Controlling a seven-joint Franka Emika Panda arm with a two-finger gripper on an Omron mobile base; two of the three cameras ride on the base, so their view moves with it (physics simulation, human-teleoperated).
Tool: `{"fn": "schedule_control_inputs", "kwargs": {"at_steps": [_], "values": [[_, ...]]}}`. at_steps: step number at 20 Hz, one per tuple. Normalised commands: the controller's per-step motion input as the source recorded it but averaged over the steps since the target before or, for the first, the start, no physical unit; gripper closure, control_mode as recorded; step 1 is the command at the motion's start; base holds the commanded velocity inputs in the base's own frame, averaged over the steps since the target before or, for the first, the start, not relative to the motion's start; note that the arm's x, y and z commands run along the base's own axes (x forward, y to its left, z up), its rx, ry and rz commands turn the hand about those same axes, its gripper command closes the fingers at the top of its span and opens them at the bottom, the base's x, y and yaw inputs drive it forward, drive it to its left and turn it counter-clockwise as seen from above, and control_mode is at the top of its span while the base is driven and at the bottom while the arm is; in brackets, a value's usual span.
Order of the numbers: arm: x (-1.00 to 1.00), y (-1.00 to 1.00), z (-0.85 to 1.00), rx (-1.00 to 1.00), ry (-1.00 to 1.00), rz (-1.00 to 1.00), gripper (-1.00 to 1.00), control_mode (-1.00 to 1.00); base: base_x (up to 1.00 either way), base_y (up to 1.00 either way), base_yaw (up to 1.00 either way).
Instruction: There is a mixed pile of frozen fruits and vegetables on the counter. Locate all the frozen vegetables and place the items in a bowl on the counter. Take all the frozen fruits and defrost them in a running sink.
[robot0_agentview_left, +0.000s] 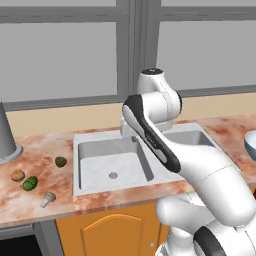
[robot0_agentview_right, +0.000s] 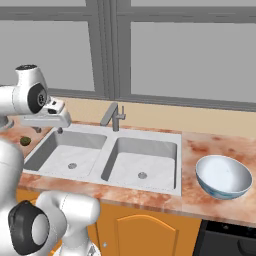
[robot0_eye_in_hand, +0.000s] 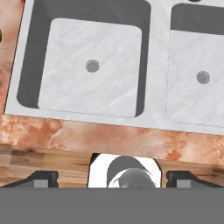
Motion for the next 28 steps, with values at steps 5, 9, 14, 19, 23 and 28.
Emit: {"fn": "schedule_control_inputs", "kwargs": {"at_steps": [5,9,14,19,23,28], "values": [[0.00,0.63,-0.28,-0.01,0.08,-0.05,-1.00,-1.00,0.00,0.00,0.00],[0.01,0.64,-0.11,-0.02,0.13,-0.05,-1.00,-1.00,0.00,0.00,0.00],[0.00,0.66,-0.08,-0.03,0.12,-0.03,-1.00,-1.00,0.00,0.00,0.00],[-0.03,0.68,-0.10,-0.03,0.03,-0.06,-1.00,-1.00,0.00,0.00,0.00],[-0.04,0.62,-0.15,-0.02,0.03,-0.05,-1.00,-1.00,0.00,0.00,0.00],[-0.15,0.61,-0.23,-0.01,0.00,-0.02,-1.00,-1.00,0.00,0.00,0.00]]}}
